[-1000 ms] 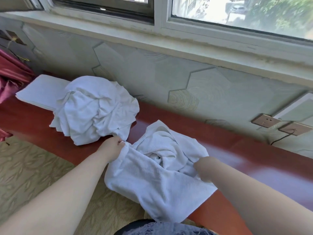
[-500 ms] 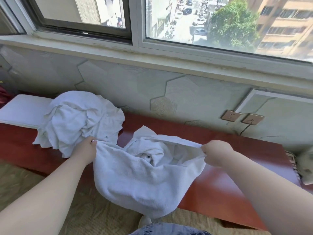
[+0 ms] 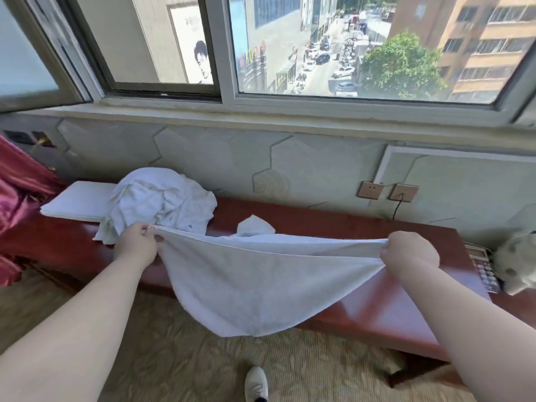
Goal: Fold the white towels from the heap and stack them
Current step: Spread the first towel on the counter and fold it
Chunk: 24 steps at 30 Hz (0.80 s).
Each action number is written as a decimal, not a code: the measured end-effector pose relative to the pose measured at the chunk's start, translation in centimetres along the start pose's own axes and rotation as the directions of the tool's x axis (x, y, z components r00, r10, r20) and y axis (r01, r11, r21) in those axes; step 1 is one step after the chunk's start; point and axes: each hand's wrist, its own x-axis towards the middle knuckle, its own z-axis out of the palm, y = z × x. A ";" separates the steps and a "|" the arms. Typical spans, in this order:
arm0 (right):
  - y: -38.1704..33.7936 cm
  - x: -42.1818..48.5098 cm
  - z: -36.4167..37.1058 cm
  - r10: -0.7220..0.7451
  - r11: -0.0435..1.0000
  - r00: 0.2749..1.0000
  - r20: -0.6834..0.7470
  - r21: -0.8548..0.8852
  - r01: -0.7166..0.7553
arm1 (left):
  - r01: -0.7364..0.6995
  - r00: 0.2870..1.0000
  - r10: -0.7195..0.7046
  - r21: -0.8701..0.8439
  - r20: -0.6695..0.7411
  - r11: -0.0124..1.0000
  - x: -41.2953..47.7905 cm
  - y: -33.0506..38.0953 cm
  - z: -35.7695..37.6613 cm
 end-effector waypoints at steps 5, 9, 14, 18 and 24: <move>3.9 -3.3 -1.1 0.074 0.993 0.997 -0.020 0.095 -0.071 | 0.102 0.995 -0.090 -0.441 0.048 0.892 0.1 -0.9 0.2; 6.3 -4.5 -3.0 0.126 0.973 0.988 -0.086 0.207 -0.106 | 0.091 0.995 -0.094 -0.571 0.024 0.816 -1.8 1.8 -1.4; 7.8 -4.5 -7.1 0.070 0.955 0.995 -0.070 0.293 -0.046 | 0.012 0.999 -0.039 -0.657 -0.028 0.754 -3.0 6.0 -3.6; 7.8 -5.0 -11.7 0.073 0.916 0.997 -0.032 0.397 -0.054 | -0.049 0.998 0.017 -0.703 -0.053 0.710 -3.7 10.3 -5.8; 6.9 -6.0 -17.5 0.139 0.798 0.971 -0.193 0.602 0.005 | -0.116 0.992 0.114 -0.723 -0.051 0.681 -2.3 13.8 -10.6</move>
